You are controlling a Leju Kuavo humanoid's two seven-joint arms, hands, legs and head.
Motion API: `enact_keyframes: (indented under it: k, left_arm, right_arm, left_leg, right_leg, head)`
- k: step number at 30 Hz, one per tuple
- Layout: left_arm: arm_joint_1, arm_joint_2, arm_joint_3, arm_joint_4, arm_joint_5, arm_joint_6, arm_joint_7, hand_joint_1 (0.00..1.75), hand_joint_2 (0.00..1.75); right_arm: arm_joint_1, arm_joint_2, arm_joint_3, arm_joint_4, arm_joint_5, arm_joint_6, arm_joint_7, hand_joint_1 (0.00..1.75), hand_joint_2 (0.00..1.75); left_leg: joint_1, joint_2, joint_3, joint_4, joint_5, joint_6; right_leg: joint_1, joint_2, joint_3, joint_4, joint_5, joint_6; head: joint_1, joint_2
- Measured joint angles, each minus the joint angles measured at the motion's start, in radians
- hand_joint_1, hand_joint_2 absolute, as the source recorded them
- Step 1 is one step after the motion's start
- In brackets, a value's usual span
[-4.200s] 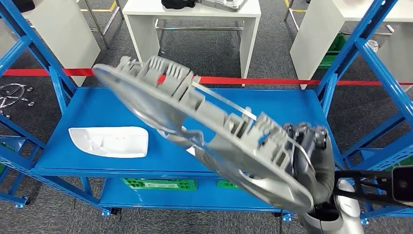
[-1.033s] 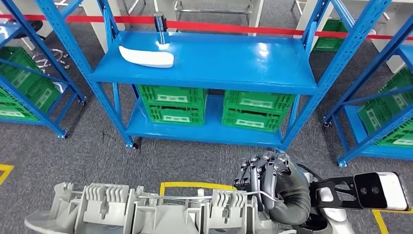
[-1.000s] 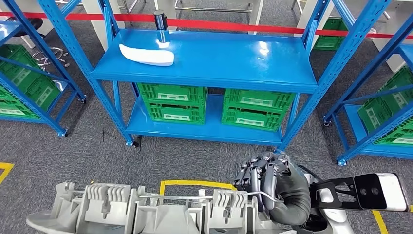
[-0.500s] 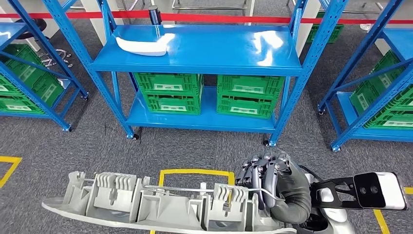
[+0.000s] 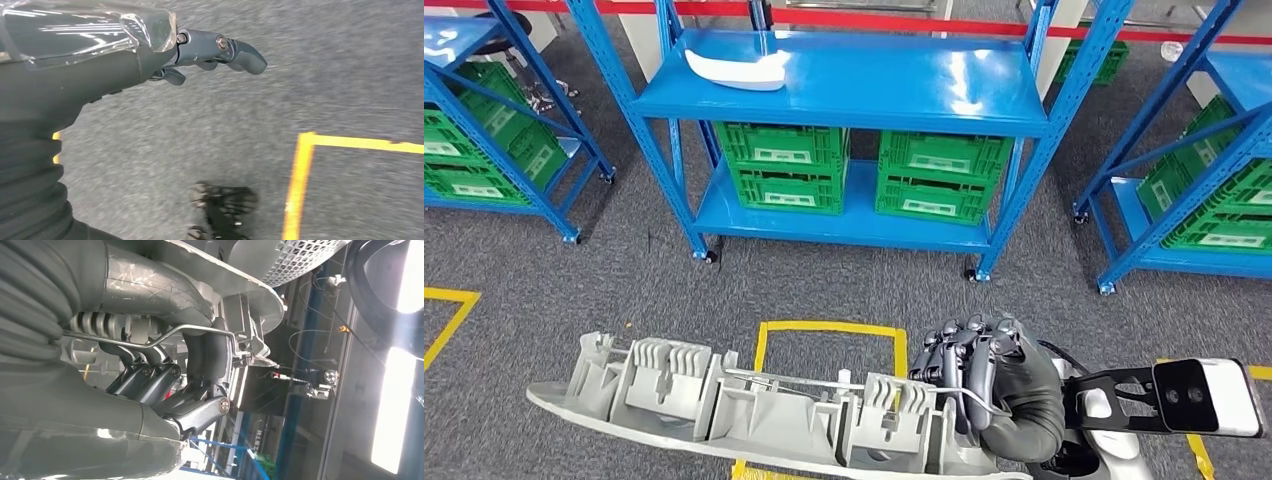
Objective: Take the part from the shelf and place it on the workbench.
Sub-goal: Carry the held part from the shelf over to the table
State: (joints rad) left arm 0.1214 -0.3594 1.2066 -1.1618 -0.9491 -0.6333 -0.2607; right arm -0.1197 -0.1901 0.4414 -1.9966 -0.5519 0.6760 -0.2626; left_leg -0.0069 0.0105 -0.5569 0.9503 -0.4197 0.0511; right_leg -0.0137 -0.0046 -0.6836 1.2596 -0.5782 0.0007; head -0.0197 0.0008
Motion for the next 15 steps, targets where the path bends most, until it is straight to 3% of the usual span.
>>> enact_keyframes:
  k: [1,2,3,4,6,7,9,10,11,14,15]
  left_arm:
    - [0.013,0.0,-0.012,-0.011,0.037,0.006,0.036,0.0,1.75]
    - [0.027,-0.001,-0.026,-0.024,0.078,0.015,0.075,0.0,1.75]
    - [0.042,-0.001,-0.042,-0.041,0.124,0.028,0.117,0.0,1.75]
    - [0.058,0.0,-0.057,-0.061,0.165,0.039,0.158,0.0,1.75]
    - [0.092,0.0,-0.088,-0.108,0.238,0.053,0.216,0.0,1.75]
    - [0.107,0.001,-0.101,-0.13,0.263,0.052,0.23,0.0,1.75]
    - [0.133,0.002,-0.122,-0.164,0.291,0.043,0.239,0.0,1.75]
    - [0.142,0.002,-0.128,-0.173,0.294,0.04,0.236,0.0,1.75]
    - [0.148,0.002,-0.134,-0.179,0.293,0.038,0.229,0.0,1.75]
    - [0.152,0.0,-0.144,-0.184,0.271,0.038,0.197,0.0,1.75]
    - [0.151,0.0,-0.145,-0.184,0.261,0.038,0.187,0.0,1.75]
  right_arm:
    - [0.002,0.0,0.0,0.0,0.002,0.001,0.0,1.75,1.75]
    - [0.003,0.0,-0.001,0.0,0.006,0.001,-0.001,1.75,1.75]
    - [0.005,0.0,-0.002,-0.001,0.009,0.001,-0.001,1.75,1.75]
    - [0.006,0.0,-0.004,-0.001,0.013,0.0,-0.002,1.75,1.75]
    - [0.009,-0.001,-0.008,-0.004,0.018,-0.001,-0.008,1.75,1.75]
    - [0.011,-0.001,-0.01,-0.006,0.02,-0.002,-0.012,1.75,1.75]
    - [0.013,-0.002,-0.013,-0.007,0.021,-0.002,-0.019,1.75,1.75]
    - [0.013,-0.003,-0.015,-0.006,0.021,-0.001,-0.021,1.75,1.75]
    - [0.013,-0.003,-0.016,-0.006,0.022,0.0,-0.024,1.75,1.75]
    - [0.012,-0.003,-0.016,-0.006,0.035,0.003,-0.036,1.75,1.75]
    - [0.011,-0.003,-0.017,-0.006,0.04,0.003,-0.04,1.75,1.75]
  left_leg:
    - [0.001,0.001,-0.019,0.003,0.013,-0.003]
    - [0.003,0.002,-0.039,0.008,0.025,-0.007]
    - [0.005,0.002,-0.059,0.017,0.035,-0.012]
    - [0.006,0.002,-0.079,0.03,0.042,-0.018]
    - [0.008,0.001,-0.106,0.055,0.053,-0.03]
    - [0.008,0.001,-0.112,0.061,0.06,-0.036]
    - [0.012,0.0,-0.118,0.062,0.071,-0.048]
    - [0.015,-0.001,-0.123,0.071,0.056,-0.054]
    - [0.017,-0.002,-0.132,0.097,0.021,-0.06]
    - [0.02,-0.003,-0.166,0.273,-0.13,-0.074]
    - [0.02,-0.004,-0.17,0.328,-0.149,-0.075]
  right_leg:
    - [-0.003,0.0,0.01,0.023,0.009,0.014]
    - [-0.007,0.0,0.039,0.008,0.032,0.029]
    - [-0.011,0.0,0.085,-0.043,0.054,0.043]
    - [-0.014,0.0,0.14,-0.117,0.058,0.049]
    - [-0.011,0.002,0.216,-0.238,0.032,0.039]
    - [-0.007,0.003,0.226,-0.263,0.018,0.029]
    - [-0.006,0.001,0.212,-0.264,0.025,0.009]
    - [-0.006,0.0,0.204,-0.263,0.034,0.0]
    - [-0.008,-0.002,0.193,-0.263,0.046,-0.009]
    - [-0.006,-0.003,0.156,-0.262,0.081,-0.018]
    - [-0.004,-0.003,0.142,-0.261,0.093,-0.018]
  head:
    - [0.0,0.0]
    - [0.0,0.0]
    - [0.0,0.0]
    - [0.001,0.0]
    - [0.0,0.0]
    - [0.0,0.0]
    - [0.0,0.0]
    - [0.0,0.0]
    - [-0.002,0.0]
    - [-0.006,0.0]
    - [-0.005,0.0]
